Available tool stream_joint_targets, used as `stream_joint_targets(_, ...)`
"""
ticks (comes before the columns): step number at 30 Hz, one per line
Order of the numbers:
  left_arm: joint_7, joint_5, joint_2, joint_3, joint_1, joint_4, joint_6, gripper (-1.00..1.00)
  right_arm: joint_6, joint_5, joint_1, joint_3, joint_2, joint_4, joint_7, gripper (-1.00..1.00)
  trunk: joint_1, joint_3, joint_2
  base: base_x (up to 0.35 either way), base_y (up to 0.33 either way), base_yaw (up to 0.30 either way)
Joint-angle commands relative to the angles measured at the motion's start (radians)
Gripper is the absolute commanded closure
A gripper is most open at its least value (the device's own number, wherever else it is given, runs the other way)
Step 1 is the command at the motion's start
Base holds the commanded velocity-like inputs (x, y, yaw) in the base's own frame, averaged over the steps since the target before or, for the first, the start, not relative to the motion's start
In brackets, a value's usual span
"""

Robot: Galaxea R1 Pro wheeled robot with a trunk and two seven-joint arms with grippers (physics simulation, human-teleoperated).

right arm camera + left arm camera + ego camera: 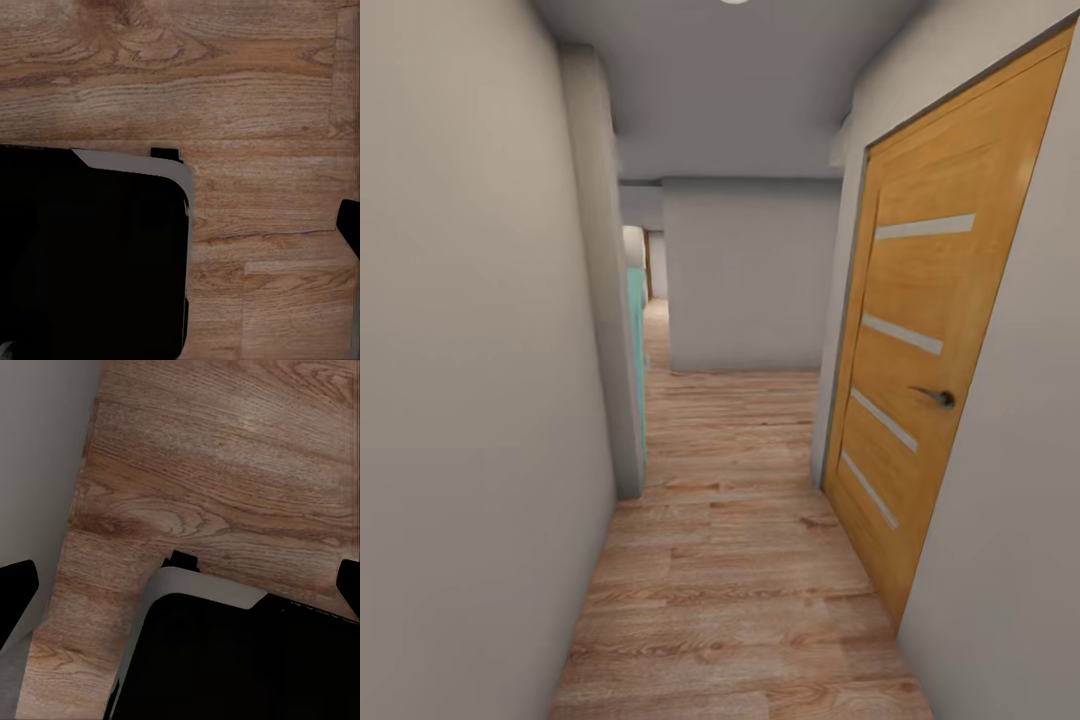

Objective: Move the two storage containers from the living room to the garage. In the garage, place one container on the floor and stack the other container on top of it (either order is fine).

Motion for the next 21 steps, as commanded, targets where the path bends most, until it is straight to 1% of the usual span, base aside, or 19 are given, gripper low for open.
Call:
stream_joint_targets(1, 0.002, 0.003, 0.000, 0.001, -0.001, 0.001, -0.002, -1.00, -0.004, 0.011, -0.001, -0.002, 0.000, 0.003, -0.005, -1.00, 0.001, -0.001, -0.001, 0.248, -0.173, 0.000)
stream_joint_targets(10, 0.002, 0.003, 0.001, 0.002, -0.001, 0.001, 0.005, -1.00, -0.004, 0.012, -0.001, -0.001, 0.001, 0.003, -0.005, -1.00, 0.001, -0.001, -0.001, 0.281, -0.154, 0.000)
stream_joint_targets(14, 0.002, 0.003, 0.001, 0.003, -0.001, 0.002, 0.009, -1.00, -0.004, 0.012, -0.001, -0.001, 0.000, 0.003, -0.004, -1.00, 0.001, -0.001, -0.001, 0.317, -0.024, 0.000)
stream_joint_targets(17, 0.001, 0.003, 0.003, 0.003, -0.001, 0.001, 0.048, -1.00, -0.004, 0.012, -0.001, 0.000, -0.001, 0.003, -0.005, -1.00, 0.001, -0.001, -0.001, 0.322, -0.004, 0.000)
stream_joint_targets(21, 0.000, 0.003, 0.002, 0.003, -0.001, 0.001, 0.064, -1.00, -0.004, 0.012, -0.001, 0.000, 0.000, 0.003, -0.005, -1.00, 0.001, -0.001, -0.001, 0.322, -0.001, 0.000)
